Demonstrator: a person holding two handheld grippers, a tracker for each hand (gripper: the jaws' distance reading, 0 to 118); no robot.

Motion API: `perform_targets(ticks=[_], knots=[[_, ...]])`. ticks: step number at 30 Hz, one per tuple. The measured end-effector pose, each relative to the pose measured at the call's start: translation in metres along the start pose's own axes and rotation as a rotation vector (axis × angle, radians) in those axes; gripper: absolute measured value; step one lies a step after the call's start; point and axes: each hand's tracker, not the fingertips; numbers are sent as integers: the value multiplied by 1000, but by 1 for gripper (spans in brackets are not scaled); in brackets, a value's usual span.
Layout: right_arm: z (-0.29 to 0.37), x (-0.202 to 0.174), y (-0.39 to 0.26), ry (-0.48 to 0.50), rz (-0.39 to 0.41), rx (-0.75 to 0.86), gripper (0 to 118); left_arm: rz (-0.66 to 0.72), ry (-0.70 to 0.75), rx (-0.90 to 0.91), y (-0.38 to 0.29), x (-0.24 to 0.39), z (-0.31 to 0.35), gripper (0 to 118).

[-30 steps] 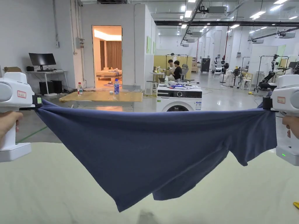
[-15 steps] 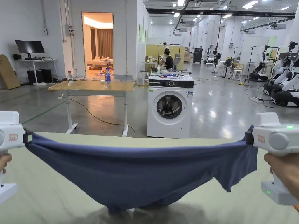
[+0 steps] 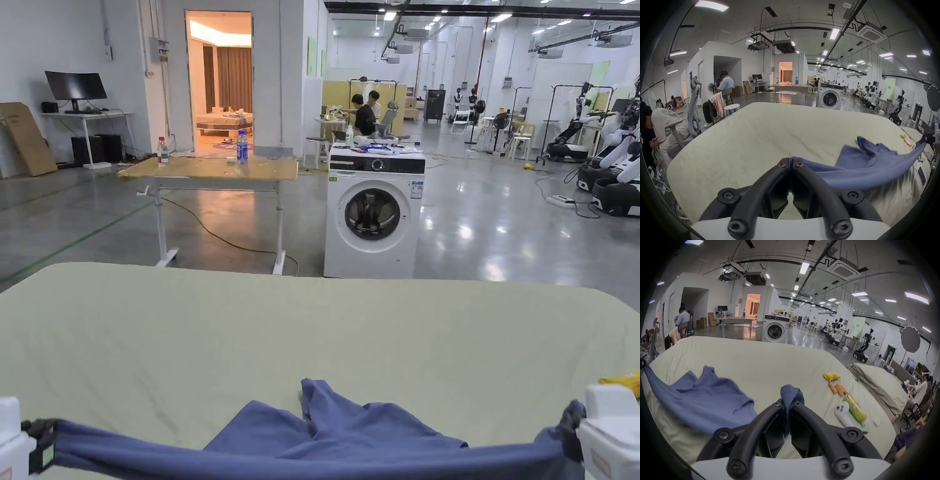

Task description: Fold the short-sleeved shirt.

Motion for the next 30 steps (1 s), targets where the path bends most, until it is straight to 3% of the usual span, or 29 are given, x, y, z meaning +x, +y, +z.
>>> perform_targets(ticks=[12,21,22,24,26,30], knots=[[49,1,-123,18,11,-144,4,-14,16,-155,-105,-20,45,0],[43,-14,-155,9,0,-207,6,-9,42,-271,-124,-6,41,2],[46,-16,-150,-15,17,-192,12,-26,59,-255,-120,-4,42,10],[54,-20,-139,-44,23,-140,48,-60,90,-210,-108,3,47,36],[62,-25,-125,-41,-6,-73,75,-53,76,-148,-99,7,50,48],[80,-43,-94,-9,-55,63,75,-30,25,-16,-74,29,62,47]])
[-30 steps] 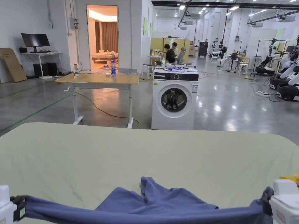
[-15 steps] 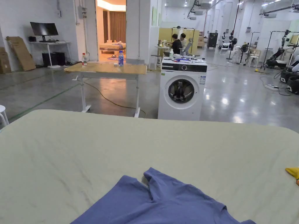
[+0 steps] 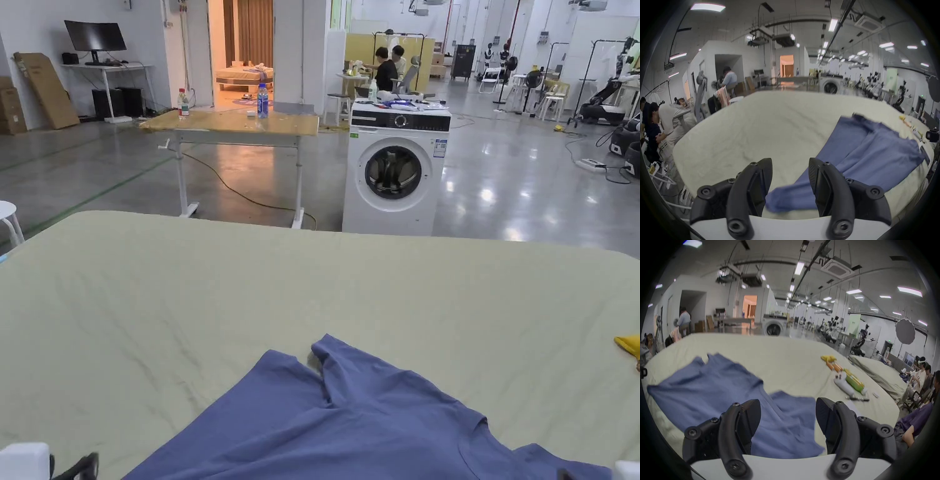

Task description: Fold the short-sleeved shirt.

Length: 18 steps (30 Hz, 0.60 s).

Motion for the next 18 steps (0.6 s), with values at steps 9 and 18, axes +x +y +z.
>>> perform_targets(ticks=[9,18], knots=[[23,-60,46,64,-75,224,5,-61,-63,242,22,62,1,0],[42,-98,58,122,-77,326,0,-99,-95,345,32,91,22,0]])
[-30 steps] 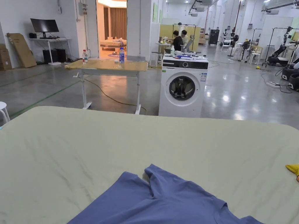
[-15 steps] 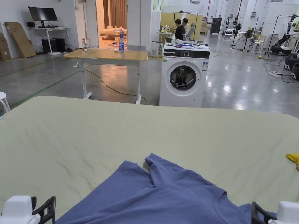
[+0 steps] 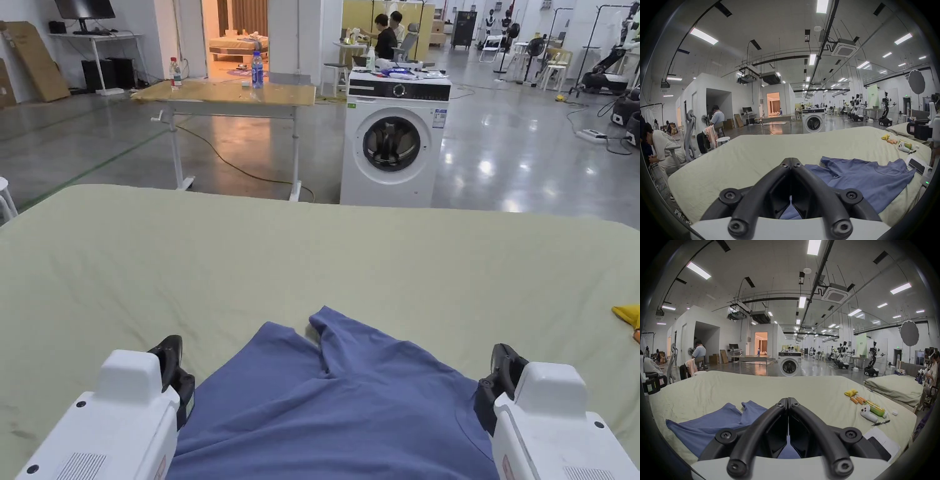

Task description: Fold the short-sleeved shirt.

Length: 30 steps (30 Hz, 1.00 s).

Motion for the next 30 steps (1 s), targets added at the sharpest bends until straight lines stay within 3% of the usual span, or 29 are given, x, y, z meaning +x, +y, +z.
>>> perform_targets(ticks=[4,13,17,19,21,22,27,30], knots=[[0,-11,-1,23,16,-9,0,13,18,-96,-3,-19,7,0],[-19,-27,-22,76,14,-98,0,194,159,-418,-55,-126,18,0],[-27,-33,-31,94,24,-132,0,313,148,-544,-74,-152,7,0],[-30,-35,-34,101,29,-149,0,352,145,-580,-82,-157,-2,16],[-32,-36,-36,103,37,-162,0,352,175,-616,-84,-155,-11,55],[-34,-35,-38,102,42,-167,0,357,171,-639,-88,-155,-17,62],[-41,-31,-44,87,54,-200,0,417,182,-752,-111,-150,-44,62],[-45,-30,-48,79,57,-222,0,310,193,-775,-113,-139,-49,61]])
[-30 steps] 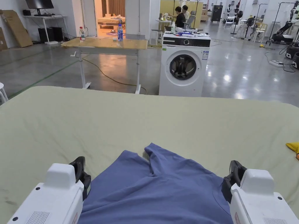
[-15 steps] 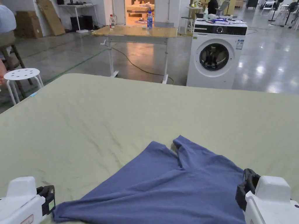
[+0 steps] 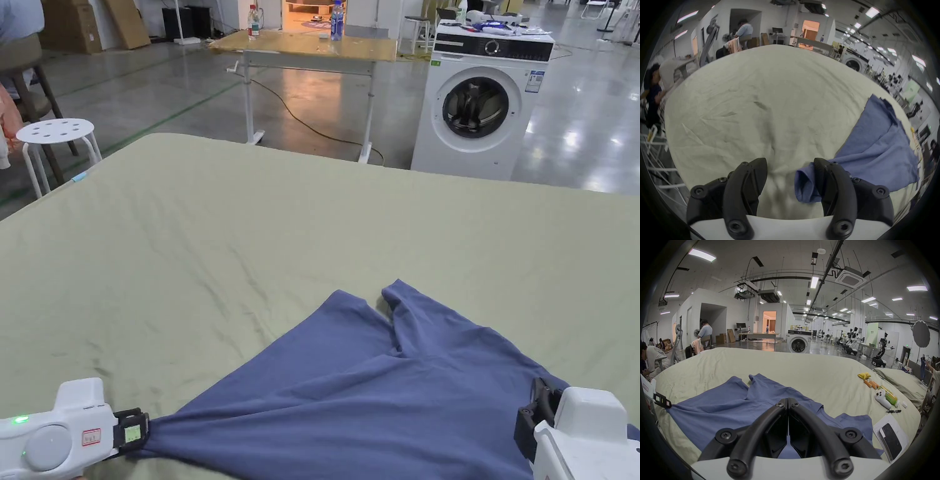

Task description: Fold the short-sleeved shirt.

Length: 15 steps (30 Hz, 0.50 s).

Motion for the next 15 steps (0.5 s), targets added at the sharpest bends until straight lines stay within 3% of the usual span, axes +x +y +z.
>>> perform_targets(ticks=[4,7,9,13,15], knots=[[-10,1,-3,-2,7,-38,0,-66,51,5,-1,19,7,52],[-27,3,-5,3,10,-78,0,-107,43,11,-5,25,5,28],[-44,7,-3,12,3,-116,0,-116,33,11,-6,29,3,2],[-96,22,15,52,-1,-211,0,-128,24,6,-1,21,7,0],[-133,34,26,57,15,-269,7,-111,-9,17,1,14,13,0]])
